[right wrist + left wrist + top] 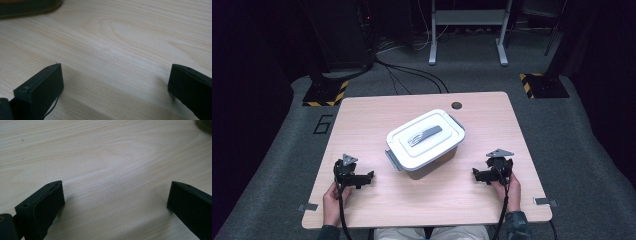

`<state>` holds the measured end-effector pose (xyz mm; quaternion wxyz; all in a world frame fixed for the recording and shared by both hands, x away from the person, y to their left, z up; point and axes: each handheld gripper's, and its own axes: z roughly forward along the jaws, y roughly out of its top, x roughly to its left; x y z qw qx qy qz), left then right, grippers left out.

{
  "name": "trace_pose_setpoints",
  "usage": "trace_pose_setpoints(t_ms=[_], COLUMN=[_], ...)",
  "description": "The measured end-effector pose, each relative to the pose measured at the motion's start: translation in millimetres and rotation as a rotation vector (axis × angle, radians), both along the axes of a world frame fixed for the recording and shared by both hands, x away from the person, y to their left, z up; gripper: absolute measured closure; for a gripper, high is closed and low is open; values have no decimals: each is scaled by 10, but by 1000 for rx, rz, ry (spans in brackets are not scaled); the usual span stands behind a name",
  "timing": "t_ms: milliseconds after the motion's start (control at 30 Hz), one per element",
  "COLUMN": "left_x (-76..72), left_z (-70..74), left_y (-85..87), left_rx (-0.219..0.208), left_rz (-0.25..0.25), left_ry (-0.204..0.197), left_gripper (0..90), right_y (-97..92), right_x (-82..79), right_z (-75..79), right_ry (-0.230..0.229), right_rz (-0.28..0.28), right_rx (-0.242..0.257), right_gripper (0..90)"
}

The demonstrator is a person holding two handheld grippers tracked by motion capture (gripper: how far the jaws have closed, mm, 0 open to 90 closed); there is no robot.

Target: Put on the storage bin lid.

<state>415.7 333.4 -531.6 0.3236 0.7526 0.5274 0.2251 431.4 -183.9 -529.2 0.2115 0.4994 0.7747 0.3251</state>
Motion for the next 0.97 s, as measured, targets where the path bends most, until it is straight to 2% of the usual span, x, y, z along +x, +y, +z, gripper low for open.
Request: trace_pose_setpoints(t_ms=[967], left_x=[-1], left_z=[0], left_y=[0], left_rx=[-1], left_rz=[0], left_ry=[0], left_gripper=[7], right_y=[8], right_x=[0], right_z=[-1], right_ry=[-2], right_rz=[-9], right_rx=[3], right_gripper=[0])
